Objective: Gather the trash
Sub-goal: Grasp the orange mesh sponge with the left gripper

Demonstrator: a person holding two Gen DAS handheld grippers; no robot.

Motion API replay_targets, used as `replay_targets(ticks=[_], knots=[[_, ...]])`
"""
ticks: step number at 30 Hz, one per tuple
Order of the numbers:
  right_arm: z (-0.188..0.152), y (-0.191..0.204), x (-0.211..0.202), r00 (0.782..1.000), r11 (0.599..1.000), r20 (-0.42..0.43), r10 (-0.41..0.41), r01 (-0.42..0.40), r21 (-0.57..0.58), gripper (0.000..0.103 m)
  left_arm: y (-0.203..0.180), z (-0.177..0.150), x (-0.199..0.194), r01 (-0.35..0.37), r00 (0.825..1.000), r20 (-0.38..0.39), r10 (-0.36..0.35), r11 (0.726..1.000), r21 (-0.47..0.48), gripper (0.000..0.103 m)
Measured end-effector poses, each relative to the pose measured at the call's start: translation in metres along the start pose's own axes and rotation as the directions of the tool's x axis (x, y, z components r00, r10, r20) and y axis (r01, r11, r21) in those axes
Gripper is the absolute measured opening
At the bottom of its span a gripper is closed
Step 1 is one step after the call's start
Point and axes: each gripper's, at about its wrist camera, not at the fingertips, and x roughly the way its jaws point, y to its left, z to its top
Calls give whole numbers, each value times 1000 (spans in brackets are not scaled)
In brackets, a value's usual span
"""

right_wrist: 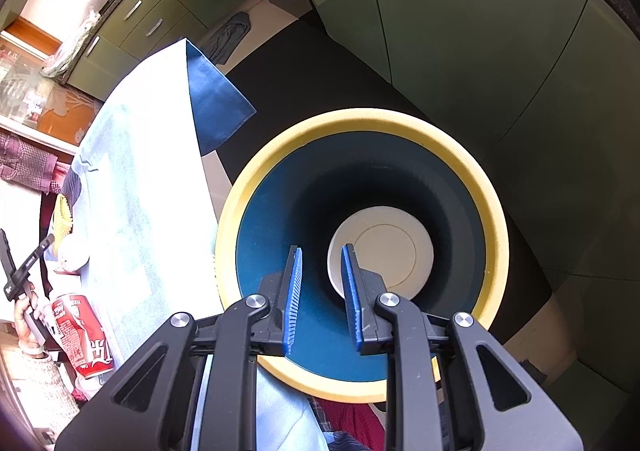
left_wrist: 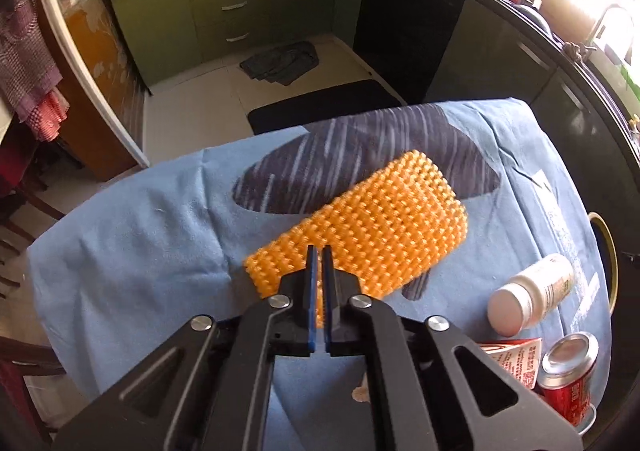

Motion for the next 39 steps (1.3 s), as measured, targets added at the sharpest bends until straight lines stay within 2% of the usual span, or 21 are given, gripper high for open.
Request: replay_targets(ticks=[1, 2, 3, 5, 7, 8, 9, 11, 12, 16, 18, 20, 29, 34, 39], knots=[[0, 0, 0, 1000, 1000, -1, 1, -1, 0, 22, 3, 1, -2, -20, 1000, 7, 20, 1000, -16, 40], [0, 0, 1, 1000, 1000, 0, 2, -2, 0, 23, 6, 2, -2, -41, 999, 9, 41, 999, -36, 72], [1, -1, 2, 1000, 1000, -2, 2, -2, 1, 23, 9, 2, -3, -57, 998, 10, 58, 997, -49, 77], [2, -2, 4, 1000, 1000, -7, 4, -4, 3, 23, 14, 1, 1, -42, 999, -25, 41, 997, -64, 77], [3, -2, 6, 1000, 1000, -11, 4, -4, 3, 23, 21, -2, 7, -9, 997, -75, 1, 994, -105, 76], [3, -1, 8, 1000, 1000, -12, 5, -5, 2, 23, 23, -5, 10, 16, 995, -95, -28, 993, -121, 70], [3, 0, 9, 1000, 1000, -13, 7, -7, 0, 23, 24, -7, 13, 41, 992, -114, -57, 990, -135, 60], [4, 1, 10, 1000, 1000, -15, 10, -10, -4, 23, 25, -10, 16, 86, 985, -132, -108, 983, -160, 50], [4, 2, 11, 1000, 1000, -16, 11, -11, -7, 23, 24, -11, 17, 97, 983, -136, -121, 981, -168, 46], [4, 2, 12, 1000, 1000, -17, 14, -14, -11, 23, 16, -10, 15, 102, 984, -128, -123, 982, -159, 41], [4, 1, 12, 1000, 1000, -15, 16, -16, -9, 23, 15, -9, 14, 117, 983, -118, -138, 979, -168, 17], [3, -1, 11, 1000, 1000, -12, 16, -16, -6, 23, 12, -8, 11, 130, 983, -109, -151, 976, -175, 9], [-1, -9, 5, 1000, 1000, 4, 28, -28, 5, 23, -6, -2, -41, 153, 988, 24, -151, 984, -92, 5], [-5, -14, -1, 999, 999, 20, 37, -37, 4, 23, -37, 4, -81, 141, 986, 92, -140, 990, -3, 5], [-11, -18, -10, 998, 999, 38, 45, -45, -2, 23, -72, 4, -112, 139, 981, 127, -148, 988, 74, 5]])
